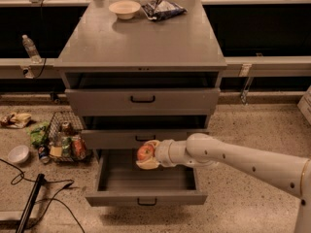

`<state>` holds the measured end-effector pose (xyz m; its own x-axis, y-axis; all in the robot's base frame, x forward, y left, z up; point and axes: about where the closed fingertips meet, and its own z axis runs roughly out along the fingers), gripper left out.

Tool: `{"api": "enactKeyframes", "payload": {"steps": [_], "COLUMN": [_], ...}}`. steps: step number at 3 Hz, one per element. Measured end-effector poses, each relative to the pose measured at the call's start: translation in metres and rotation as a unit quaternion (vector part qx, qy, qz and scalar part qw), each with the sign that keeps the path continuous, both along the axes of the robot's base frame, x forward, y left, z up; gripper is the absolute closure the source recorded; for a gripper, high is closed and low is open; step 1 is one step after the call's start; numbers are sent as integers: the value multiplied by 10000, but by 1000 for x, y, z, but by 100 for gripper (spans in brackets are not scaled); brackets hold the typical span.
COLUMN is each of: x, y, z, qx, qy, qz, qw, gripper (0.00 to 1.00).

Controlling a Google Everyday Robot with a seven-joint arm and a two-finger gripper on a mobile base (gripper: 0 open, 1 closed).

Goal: Place apple into bottom drawer

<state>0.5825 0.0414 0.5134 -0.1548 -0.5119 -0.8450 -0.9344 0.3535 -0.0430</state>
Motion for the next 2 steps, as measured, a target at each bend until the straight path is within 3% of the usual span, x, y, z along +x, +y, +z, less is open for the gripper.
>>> {"api": "enactKeyframes", "payload": {"steps": [1, 2], "x": [6, 5], "y": [-12, -10], "z": [-14, -13], "qx": [-181, -163], "qy": [-19, -16], "qz": [-96, -81], "qw": [9998, 9998], "gripper": [100, 100]}}
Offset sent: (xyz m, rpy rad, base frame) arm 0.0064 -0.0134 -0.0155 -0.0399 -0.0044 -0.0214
